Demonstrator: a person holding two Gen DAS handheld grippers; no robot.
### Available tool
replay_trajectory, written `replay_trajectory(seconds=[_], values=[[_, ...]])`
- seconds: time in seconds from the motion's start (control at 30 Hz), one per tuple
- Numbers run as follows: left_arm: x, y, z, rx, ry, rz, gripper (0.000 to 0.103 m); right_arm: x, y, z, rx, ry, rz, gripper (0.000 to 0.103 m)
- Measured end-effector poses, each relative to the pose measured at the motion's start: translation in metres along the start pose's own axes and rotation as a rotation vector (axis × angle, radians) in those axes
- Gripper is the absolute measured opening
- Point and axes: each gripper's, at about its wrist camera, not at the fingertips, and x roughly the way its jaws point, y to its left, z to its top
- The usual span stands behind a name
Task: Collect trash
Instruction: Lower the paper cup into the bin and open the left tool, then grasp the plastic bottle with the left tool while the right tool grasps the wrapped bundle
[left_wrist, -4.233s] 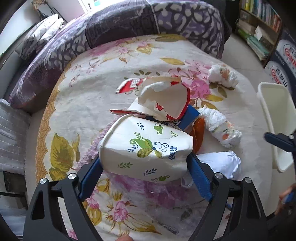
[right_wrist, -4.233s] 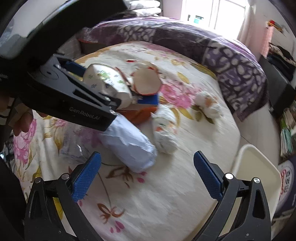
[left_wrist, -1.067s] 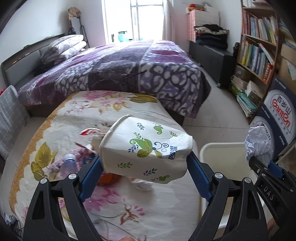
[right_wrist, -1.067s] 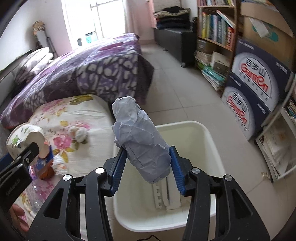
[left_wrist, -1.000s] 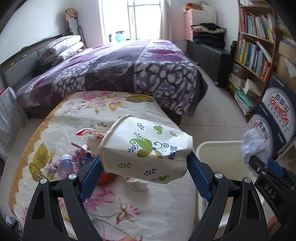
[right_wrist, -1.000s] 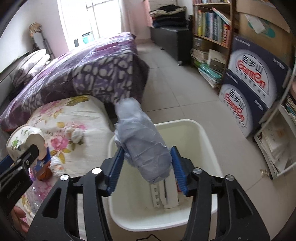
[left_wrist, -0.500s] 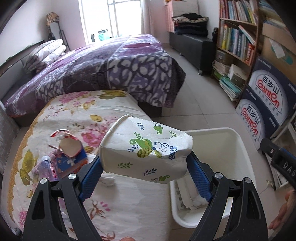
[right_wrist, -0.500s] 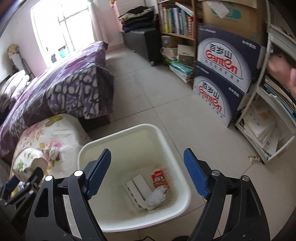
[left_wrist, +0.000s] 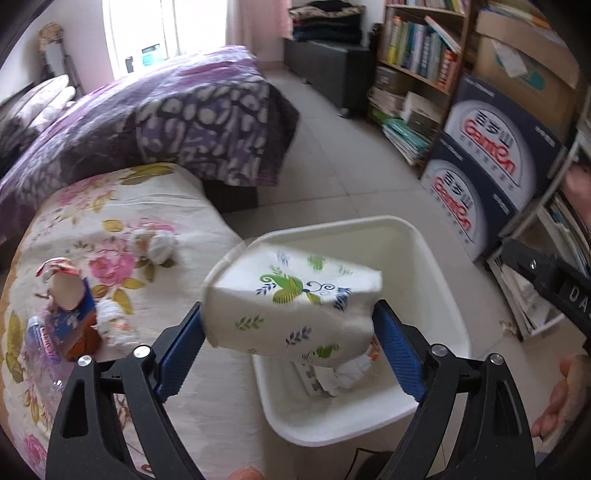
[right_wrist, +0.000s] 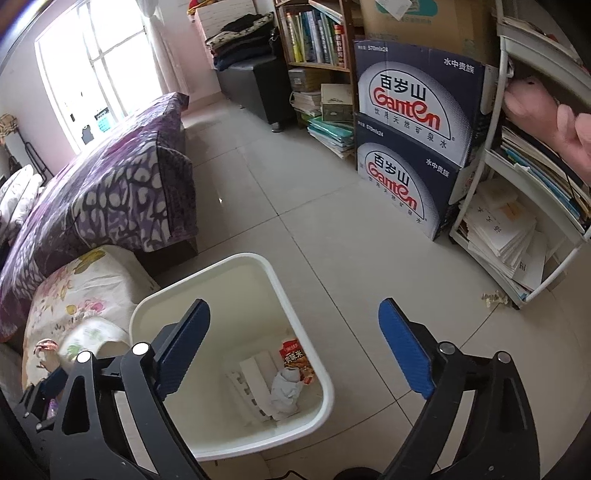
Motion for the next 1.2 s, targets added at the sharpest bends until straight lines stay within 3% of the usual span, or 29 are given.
replay_trajectory(seconds=[0.33, 0.73, 1.2], values=[[0.001, 0.005, -0.004, 0.004, 0.018, 0.016, 0.090, 0.001, -0.002, 0.001, 0.023, 0.021, 0.030, 0.094], [-0.007, 0.076, -0.026, -0.046, 0.049, 0.283, 0.090, 0.013, 0.067, -0.018, -0.116, 0.091, 0.091, 0.095], [-0.024, 0.197, -0.062, -0.265, 0.099, 0.521, 0.090, 0.025, 0.152, -0.052, -0.271, 0.155, 0.156, 0.095]])
